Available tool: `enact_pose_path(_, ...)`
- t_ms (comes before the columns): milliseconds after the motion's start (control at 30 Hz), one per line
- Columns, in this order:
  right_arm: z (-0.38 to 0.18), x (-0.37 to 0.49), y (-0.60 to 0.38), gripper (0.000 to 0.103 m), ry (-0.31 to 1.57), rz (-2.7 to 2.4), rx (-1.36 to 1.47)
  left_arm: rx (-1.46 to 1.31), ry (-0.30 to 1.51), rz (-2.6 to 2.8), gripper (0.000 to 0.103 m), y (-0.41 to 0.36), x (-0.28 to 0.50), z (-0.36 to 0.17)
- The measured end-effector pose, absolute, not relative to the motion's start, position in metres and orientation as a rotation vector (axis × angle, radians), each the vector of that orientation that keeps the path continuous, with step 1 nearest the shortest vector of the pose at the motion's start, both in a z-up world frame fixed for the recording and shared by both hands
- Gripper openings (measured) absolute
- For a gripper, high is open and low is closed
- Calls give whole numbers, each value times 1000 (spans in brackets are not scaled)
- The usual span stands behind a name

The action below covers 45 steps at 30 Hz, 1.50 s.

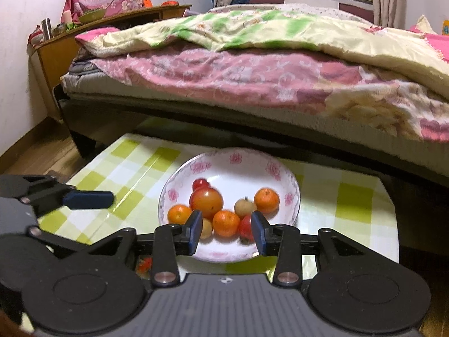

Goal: Organize fruits
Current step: 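Withdraw both grippers toward the last two fruits on the cloth, then grasp the last red cherry tomato with the left gripper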

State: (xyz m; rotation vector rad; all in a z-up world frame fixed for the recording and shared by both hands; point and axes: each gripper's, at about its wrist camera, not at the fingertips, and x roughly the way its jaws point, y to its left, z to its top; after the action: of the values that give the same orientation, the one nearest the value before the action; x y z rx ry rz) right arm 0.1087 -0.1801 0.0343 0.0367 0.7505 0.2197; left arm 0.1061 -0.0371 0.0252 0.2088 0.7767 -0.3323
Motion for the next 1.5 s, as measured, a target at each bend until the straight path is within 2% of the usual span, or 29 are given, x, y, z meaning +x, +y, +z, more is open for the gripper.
enact_pose_path(300,23,90,-174,41,826,246,36,137,837,-278,80,0,90,16)
enact_pose_path(700,15,90,-177,41,877,241,71,216,849,-345,79,-32,100,-16)
enact_pose_path(833,16,92,-180,42,873,245,82,223,836,-346,75,-37,110,-25)
enact_pose_path(967,10,97,-181,42,898,243,84,222,863,-337,65,-38,118,-36)
enact_pose_path(1100,5,103,-180,42,920,250,94,209,873,-337,59,-38,119,-40)
enact_pose_path(1167,2,105,-177,42,926,256,91,194,879,-348,48,-37,119,-38)
enact_pose_path(1200,0,107,-175,42,931,259,90,188,882,-348,47,-37,119,-38)
enact_pose_path(1500,-7,114,-163,42,960,286,116,168,921,-352,45,-15,99,-29)
